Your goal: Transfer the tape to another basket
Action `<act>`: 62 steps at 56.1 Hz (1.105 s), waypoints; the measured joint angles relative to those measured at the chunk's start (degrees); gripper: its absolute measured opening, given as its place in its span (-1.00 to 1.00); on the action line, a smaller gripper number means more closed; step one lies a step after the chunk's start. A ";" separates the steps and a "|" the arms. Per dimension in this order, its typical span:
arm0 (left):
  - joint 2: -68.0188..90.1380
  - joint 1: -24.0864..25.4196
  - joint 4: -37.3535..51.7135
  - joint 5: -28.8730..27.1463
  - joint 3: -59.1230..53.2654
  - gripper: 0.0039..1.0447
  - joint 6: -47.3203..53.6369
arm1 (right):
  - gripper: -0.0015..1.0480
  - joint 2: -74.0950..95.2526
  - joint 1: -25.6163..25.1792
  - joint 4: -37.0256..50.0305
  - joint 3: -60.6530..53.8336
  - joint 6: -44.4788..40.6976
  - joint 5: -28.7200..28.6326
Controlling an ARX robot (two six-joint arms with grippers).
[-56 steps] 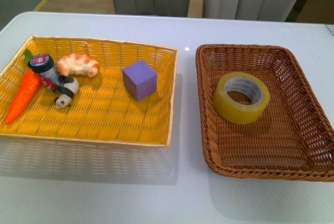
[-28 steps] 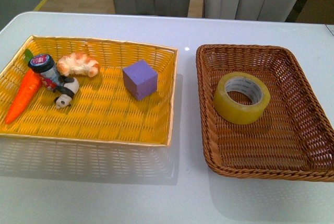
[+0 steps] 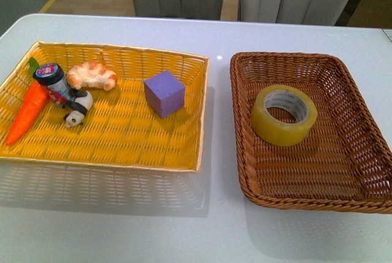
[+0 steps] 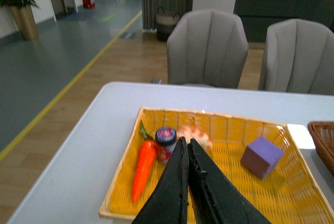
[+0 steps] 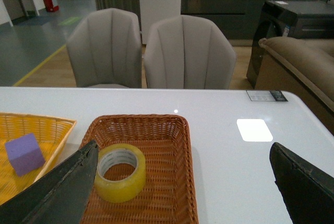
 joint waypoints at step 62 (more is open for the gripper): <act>-1.31 0.02 -0.63 0.00 0.00 0.83 0.11 | 0.83 0.00 0.00 0.00 0.00 0.00 -0.02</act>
